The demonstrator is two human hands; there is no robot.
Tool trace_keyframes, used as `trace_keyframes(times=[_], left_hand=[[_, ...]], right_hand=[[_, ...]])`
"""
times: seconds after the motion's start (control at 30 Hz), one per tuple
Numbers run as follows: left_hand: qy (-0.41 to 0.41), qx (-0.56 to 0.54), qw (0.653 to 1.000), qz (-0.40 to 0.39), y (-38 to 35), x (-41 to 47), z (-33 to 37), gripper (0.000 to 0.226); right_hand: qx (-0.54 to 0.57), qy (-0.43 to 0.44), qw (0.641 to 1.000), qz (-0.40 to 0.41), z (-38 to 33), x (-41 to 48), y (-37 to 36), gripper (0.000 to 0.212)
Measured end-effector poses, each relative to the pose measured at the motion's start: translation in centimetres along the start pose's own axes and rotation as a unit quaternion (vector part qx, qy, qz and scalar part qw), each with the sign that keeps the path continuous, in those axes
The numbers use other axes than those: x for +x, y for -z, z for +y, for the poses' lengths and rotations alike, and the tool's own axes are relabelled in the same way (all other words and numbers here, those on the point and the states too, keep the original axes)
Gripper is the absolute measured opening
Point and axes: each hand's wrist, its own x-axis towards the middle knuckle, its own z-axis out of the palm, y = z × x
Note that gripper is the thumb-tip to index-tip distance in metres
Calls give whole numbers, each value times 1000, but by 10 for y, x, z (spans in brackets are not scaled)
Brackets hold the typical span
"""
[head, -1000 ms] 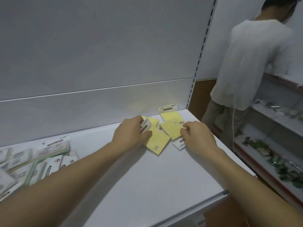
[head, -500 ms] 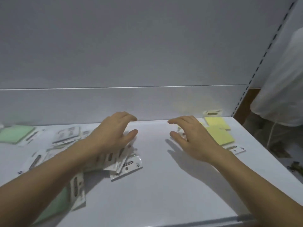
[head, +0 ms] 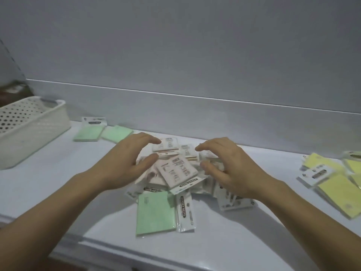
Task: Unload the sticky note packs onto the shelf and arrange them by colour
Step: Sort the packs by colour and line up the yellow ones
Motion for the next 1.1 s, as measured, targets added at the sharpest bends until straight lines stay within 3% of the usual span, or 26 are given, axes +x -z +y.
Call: trace_keyframes(times=[0.13,0.23,0.33,0.53,0.67,0.77,0.83,0.93,1.1], left_hand=[[-12,-29,999,-26,-2,-17,-18,38],[-41,-50,997,-49,-3,-22,-27,32],[-81,-52,991,-95,-6,-21,-33,46],[-128,-62,982,-125,-9,-9,-47,66],[-177,-8,977,-117,-12,0,-50,84],[-193,29,976,-93,-15,1,-52,91],[-172,-14,983,-57,-20,-5,-56,77],[-143,-127,981,11,-25,-11,-61,40],[-87,-255,959,86,-18,-7,-65,15]], right_hand=[[-12,51,997,-51,-18,13,-11,41],[4,54,991,-125,-23,14,-13,71],[-34,48,981,-184,-26,14,-20,92],[-8,-22,987,-158,-25,29,-22,57],[50,-87,991,-84,-25,36,-20,52],[86,-116,989,-7,-23,42,-24,33],[106,-131,984,53,-24,46,-28,19],[184,-156,962,128,-27,51,-33,21],[362,-246,876,201,-27,54,-47,23]])
